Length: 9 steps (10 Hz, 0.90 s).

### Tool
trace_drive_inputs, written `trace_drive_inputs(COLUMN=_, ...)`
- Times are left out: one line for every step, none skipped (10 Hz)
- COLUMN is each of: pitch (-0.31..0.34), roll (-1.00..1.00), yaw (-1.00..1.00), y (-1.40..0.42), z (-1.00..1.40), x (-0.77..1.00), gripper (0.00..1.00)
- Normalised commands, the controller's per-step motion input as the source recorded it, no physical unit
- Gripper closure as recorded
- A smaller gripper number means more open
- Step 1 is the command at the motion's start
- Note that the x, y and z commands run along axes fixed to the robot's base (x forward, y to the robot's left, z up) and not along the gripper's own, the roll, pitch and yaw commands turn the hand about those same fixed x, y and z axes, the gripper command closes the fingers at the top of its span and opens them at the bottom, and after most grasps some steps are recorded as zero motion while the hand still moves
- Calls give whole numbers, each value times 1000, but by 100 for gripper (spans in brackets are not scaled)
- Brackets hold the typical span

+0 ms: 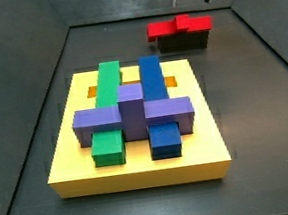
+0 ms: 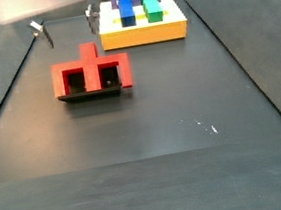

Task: Pick up the red object. Move up. Place the red object on the fixture. Regrasp the red object. Move to above the board. Insert the red object.
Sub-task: Regrasp the red object.

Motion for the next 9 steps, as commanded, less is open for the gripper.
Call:
trace_drive_inputs(pitch=83, roll=1000, yaw=43, y=77, z=106, x=6, gripper=0)
trace_drive_inputs(pitch=100, roll=1000, yaw=0, y=129, z=20, x=29, gripper=0)
trace_drive_inputs(pitch=134, roll=1000, yaw=0, y=191, z=0, x=71, gripper=0)
trace_drive_inputs(pitch=151, roll=889, yaw=0, y=271, z=0, x=49, gripper=0)
trace_drive_inputs(pitch=197, roll=777, yaw=0, y=83, z=103, x=40, gripper=0)
trace_drive_inputs(pitch=246, roll=757, yaw=91, y=-154, z=200, x=0, gripper=0)
trace_drive_inputs(pitch=197, roll=791, yaw=3, y=-460, z=51, x=177, gripper=0)
trace_drive_inputs(pitch=106, roll=951, yaw=0, y=-514, z=0, x=86, gripper=0)
trace_drive_inputs(pitch=103, roll=1000, yaw=-154, y=-466, z=0, x=0, gripper=0)
